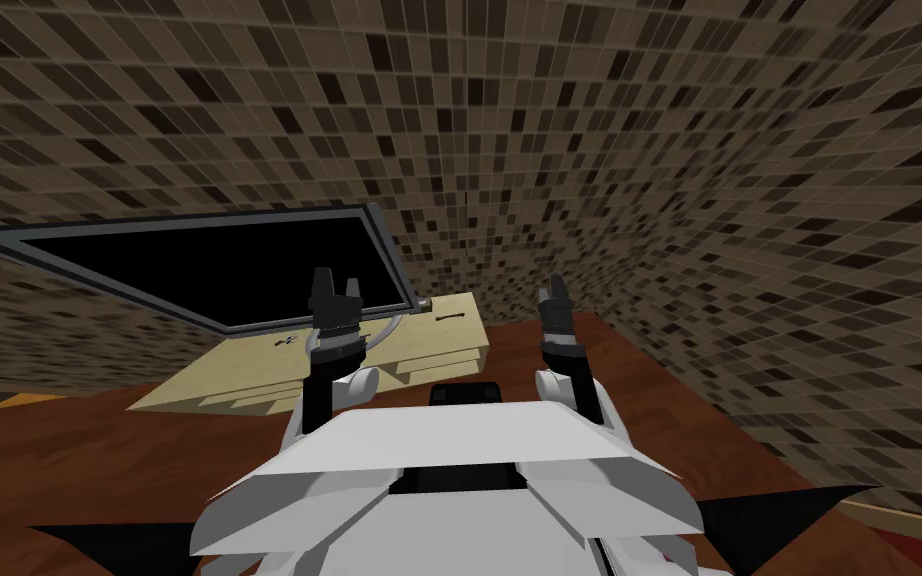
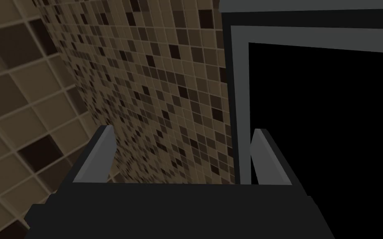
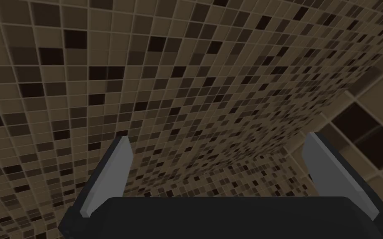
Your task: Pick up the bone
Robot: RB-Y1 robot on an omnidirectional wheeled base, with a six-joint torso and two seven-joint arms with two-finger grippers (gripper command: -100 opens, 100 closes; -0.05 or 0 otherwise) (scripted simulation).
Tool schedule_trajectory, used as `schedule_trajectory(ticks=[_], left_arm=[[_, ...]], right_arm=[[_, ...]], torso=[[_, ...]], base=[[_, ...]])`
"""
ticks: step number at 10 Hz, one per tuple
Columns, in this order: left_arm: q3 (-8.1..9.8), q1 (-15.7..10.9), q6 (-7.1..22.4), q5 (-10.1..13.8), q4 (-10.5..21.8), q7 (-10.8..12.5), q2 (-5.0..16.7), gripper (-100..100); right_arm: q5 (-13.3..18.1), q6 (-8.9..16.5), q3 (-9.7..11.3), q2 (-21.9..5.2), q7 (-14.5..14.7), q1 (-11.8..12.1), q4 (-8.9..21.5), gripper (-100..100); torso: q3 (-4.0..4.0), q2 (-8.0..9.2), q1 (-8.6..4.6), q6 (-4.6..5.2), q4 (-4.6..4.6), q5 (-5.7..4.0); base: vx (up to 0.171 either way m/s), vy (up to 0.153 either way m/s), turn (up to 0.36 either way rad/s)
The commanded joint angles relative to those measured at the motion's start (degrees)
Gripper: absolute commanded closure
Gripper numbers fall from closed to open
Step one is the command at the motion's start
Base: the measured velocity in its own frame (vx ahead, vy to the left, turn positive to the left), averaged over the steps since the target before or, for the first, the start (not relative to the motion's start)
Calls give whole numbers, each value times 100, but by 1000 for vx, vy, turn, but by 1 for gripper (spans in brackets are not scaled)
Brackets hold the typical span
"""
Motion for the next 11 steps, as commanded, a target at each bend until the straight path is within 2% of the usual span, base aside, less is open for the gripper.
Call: schedule_trajectory(ticks=[1,3,6,7,9,10,11], left_arm=[[0,0,0,0,0,0,0,0],[0,-1,0,0,0,0,0,0],[0,-1,0,0,0,0,0,0],[-1,-1,0,0,0,0,0,0],[0,-1,0,0,0,0,0,0],[0,-1,0,0,0,0,0,0],[0,0,0,0,0,0,0,0]], right_arm=[[41,-3,2,-203,14,-37,80,-100],[132,-7,1,-521,50,-122,258,-100],[337,-8,-19,-1042,142,-325,656,-100],[337,-8,-19,-1095,142,-325,656,-100],[508,-4,-46,-1484,226,-499,986,-100],[508,-4,-46,-1536,226,-499,986,-100],[602,-1,-61,-1764,273,-594,1167,-100]], torso=[[0,0,0,0,0,0],[2,4,0,-2,1,0],[7,12,0,-3,3,0],[9,16,3,-4,3,1],[8,14,1,-3,3,0],[11,20,-1,-3,4,0],[11,18,-3,2,4,-1]], base=[[-8,4,118],[-22,5,167],[-42,9,313],[-36,7,129],[-52,9,300],[-48,1,145],[-43,17,269]])
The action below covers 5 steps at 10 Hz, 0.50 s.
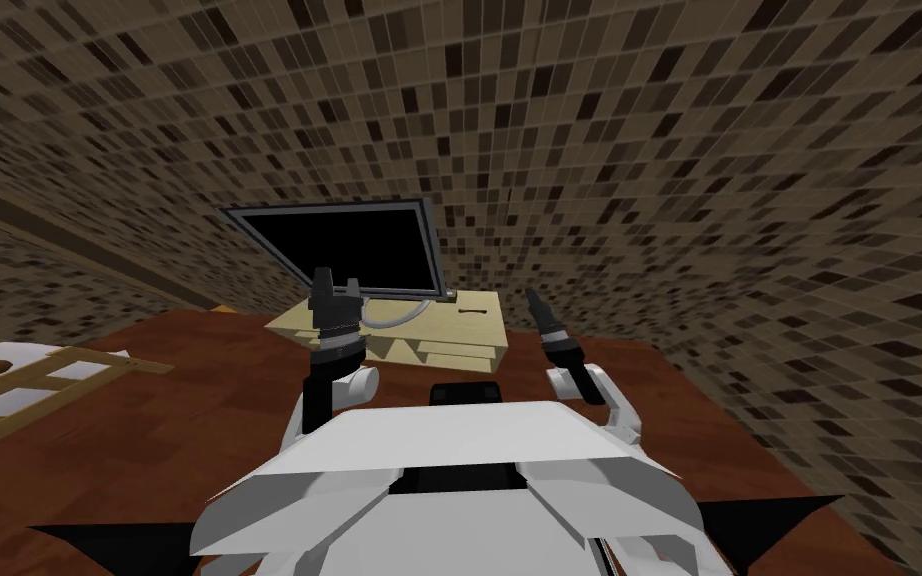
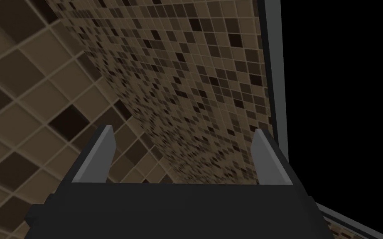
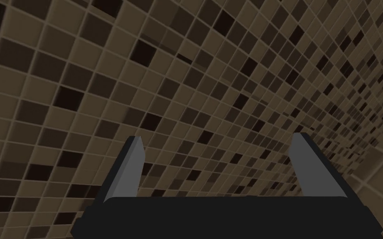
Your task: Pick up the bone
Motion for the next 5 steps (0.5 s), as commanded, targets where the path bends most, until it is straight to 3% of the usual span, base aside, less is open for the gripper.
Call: schedule_trajectory(ticks=[1,2,4,5], left_arm=[[0,0,0,0,0,0,0,0],[0,-1,0,0,0,0,0,0],[0,0,0,0,0,0,0,0],[0,0,0,0,0,0,0,0]], right_arm=[[145,16,-24,-286,75,-142,266,-100],[145,16,-24,-360,75,-142,266,-100],[359,19,-49,-752,179,-347,672,-100],[359,19,-49,-837,179,-347,674,-100]], torso=[[0,0,0,0,0,0],[3,5,3,-2,1,1],[0,0,-4,1,0,-1],[3,6,-2,1,1,0]], base=[[-70,24,446],[-49,7,186],[-57,12,341],[-55,14,236]])
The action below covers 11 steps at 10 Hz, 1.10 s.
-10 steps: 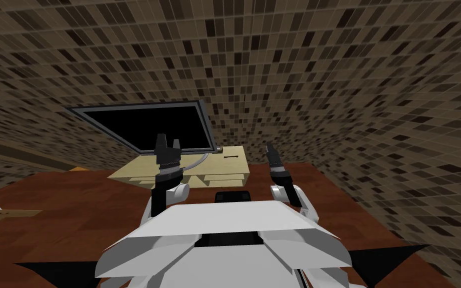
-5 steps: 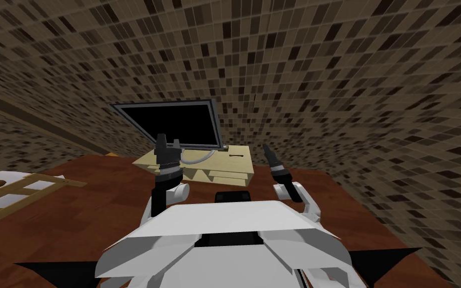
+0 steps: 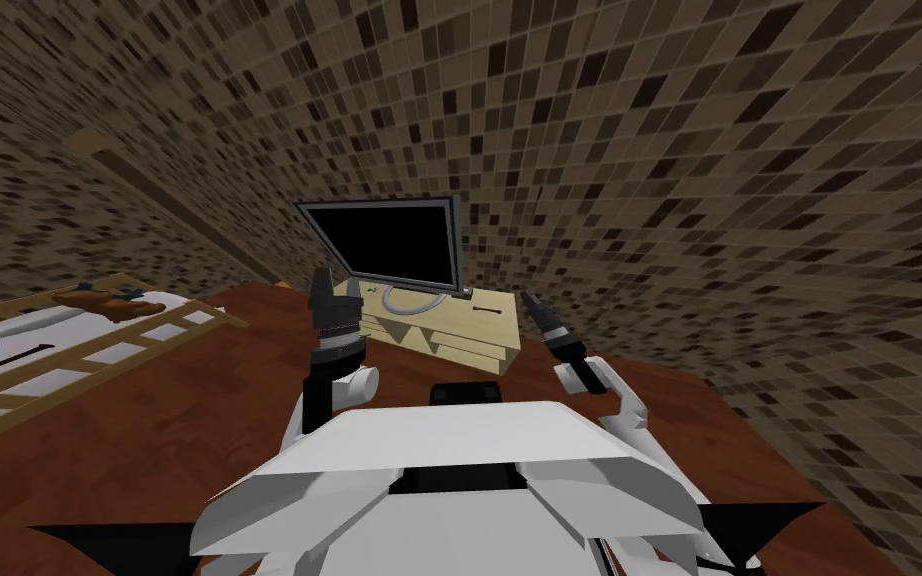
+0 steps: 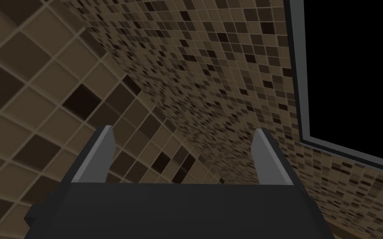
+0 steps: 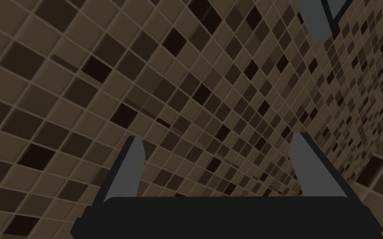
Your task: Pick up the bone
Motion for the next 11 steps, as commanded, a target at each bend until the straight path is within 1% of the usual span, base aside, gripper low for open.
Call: schedule_trajectory(ticks=[1,2,3,4,5,6,7,8,9,10,11], left_arm=[[0,0,0,0,0,0,0,0],[0,-1,0,0,0,0,0,0],[-1,-1,0,0,0,0,0,0],[0,1,0,0,0,0,0,0],[0,0,0,0,0,0,0,0],[0,1,0,0,0,0,0,0],[0,0,0,0,0,0,0,0],[1,1,0,0,0,0,0,0],[0,0,0,0,0,0,0,0],[1,1,0,0,0,0,0,0],[0,0,0,0,0,0,0,0]], right_arm=[[135,14,-7,-286,63,-92,214,-100],[256,10,-6,-454,114,-194,388,-100],[256,10,-6,-546,114,-194,443,-100],[383,4,5,-781,163,-294,621,-100],[383,4,5,-781,163,-294,683,-100],[516,-7,25,-1014,209,-389,875,-100],[516,-7,25,-1014,209,-389,935,-100],[656,-22,58,-1244,251,-481,1189,-100],[656,-22,58,-1244,251,-481,1200,-100],[803,-42,103,-1468,287,-568,1398,-100],[803,-42,103,-1468,287,-568,1478,-100]], torso=[[0,0,0,0,0,0],[-2,-3,2,-3,-1,1],[-2,-4,6,-4,-1,1],[-3,-5,4,2,-1,1],[-3,-5,5,-3,-1,1],[-3,-5,1,3,-1,0],[-4,-7,1,-3,-2,0],[-6,-9,-2,5,-2,-1],[-7,-12,2,-2,-3,0],[-8,-14,1,4,-3,0],[-9,-15,3,-1,-3,0]], base=[[-44,23,317],[-52,37,418],[-40,27,212],[-46,34,318],[-37,20,207],[-38,26,341],[-25,15,165],[-19,31,297],[-12,26,195],[-15,33,309],[-10,21,172]])
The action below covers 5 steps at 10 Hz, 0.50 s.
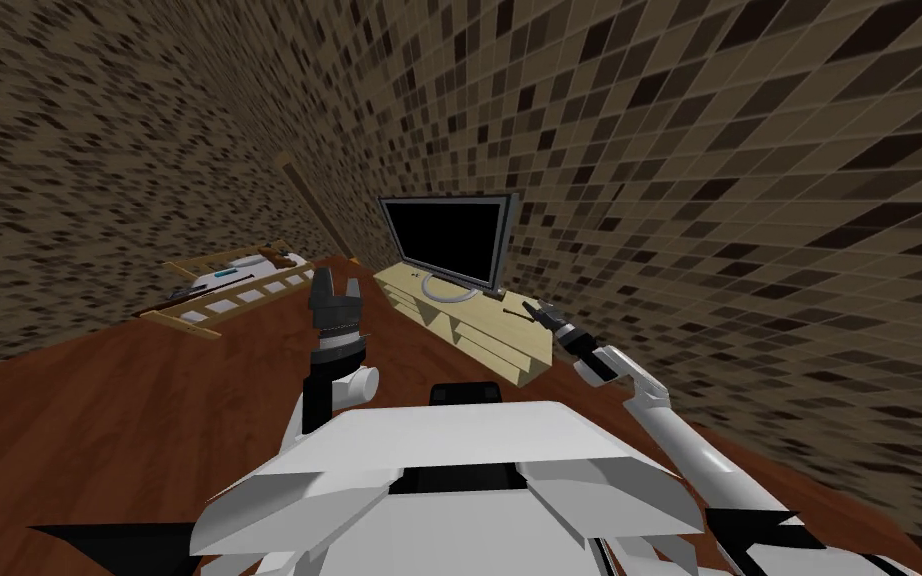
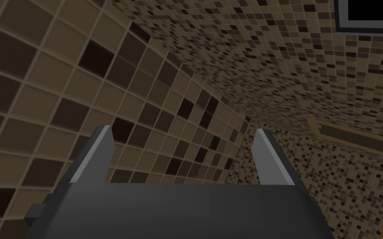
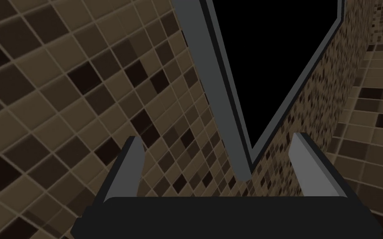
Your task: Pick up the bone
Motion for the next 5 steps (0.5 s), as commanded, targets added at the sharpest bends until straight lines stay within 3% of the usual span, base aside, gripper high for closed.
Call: schedule_trajectory(ticks=[1,2,5], left_arm=[[0,0,0,0,0,0,0,0],[-1,-1,0,0,0,0,0,0],[0,0,0,0,0,0,0,0]], right_arm=[[172,-3,75,-266,19,-132,286,-100],[172,-3,75,-266,19,-132,375,-100],[495,-66,236,-661,64,-275,848,-100]], torso=[[0,0,0,0,0,0],[-3,-5,1,-7,-1,0],[-4,-8,-3,1,-2,-1]], base=[[0,28,311],[4,17,170],[15,19,253]])
